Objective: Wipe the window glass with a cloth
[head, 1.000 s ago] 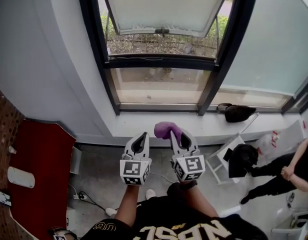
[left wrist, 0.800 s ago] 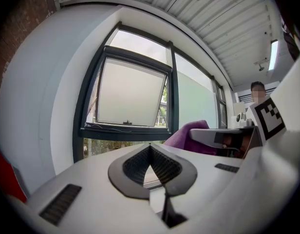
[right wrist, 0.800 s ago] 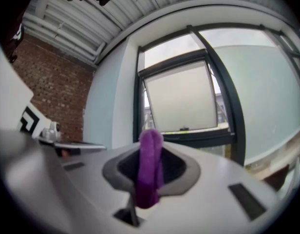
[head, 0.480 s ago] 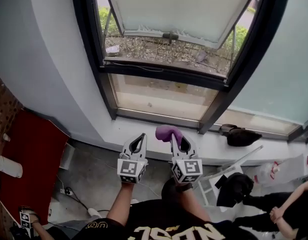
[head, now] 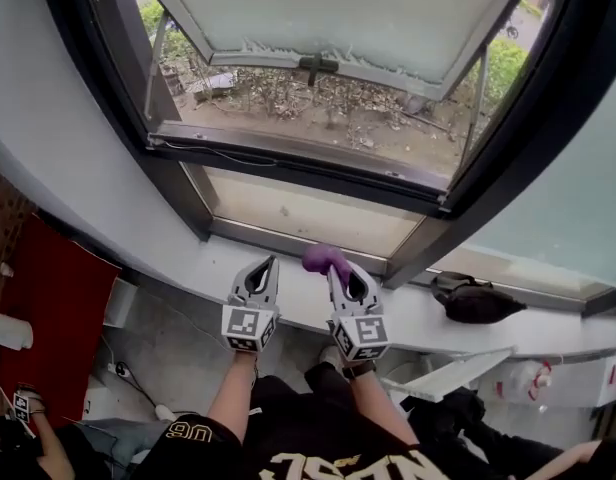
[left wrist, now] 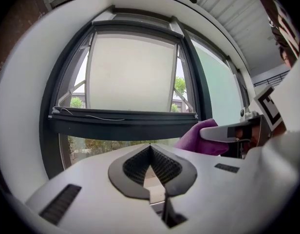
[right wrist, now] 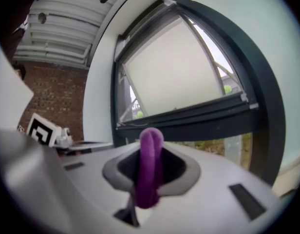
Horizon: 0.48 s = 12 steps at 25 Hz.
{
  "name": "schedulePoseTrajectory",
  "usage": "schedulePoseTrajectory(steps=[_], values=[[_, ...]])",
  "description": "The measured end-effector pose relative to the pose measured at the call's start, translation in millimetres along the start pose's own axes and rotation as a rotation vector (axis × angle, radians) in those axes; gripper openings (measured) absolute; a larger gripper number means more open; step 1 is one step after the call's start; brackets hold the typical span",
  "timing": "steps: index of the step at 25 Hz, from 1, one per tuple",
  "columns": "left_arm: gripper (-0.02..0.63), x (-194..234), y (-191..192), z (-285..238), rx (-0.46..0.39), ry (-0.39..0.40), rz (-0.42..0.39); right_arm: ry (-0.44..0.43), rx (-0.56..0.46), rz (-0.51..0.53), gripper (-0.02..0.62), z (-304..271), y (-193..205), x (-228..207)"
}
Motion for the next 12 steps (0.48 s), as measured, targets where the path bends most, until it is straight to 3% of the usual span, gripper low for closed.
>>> schedulePoseTrajectory(steps=[5,9,12], values=[[0.014,9,17,-31,0.034,-0.016,-0.029,-0.087,0.003,-0.005,0.077,-34,20,-11],[0.014,51,31,-54,0.036,-0.078,-0.18,-0.123,-0.024,0.054,0.077,-77,28,-10],[0.014,86,68,-73,0.022,-0.056,-0.13,-0.133,-0.025,0.076,0.077,-105,60,3]])
Point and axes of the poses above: the fingertips, and each gripper's own axes: z backward along the fingers, x to its left, y out of its underside, the point moved 4 cm from there along z, backward along the fingers, and after that the axes turned 9 degrees about y, right-handed, at the moved point
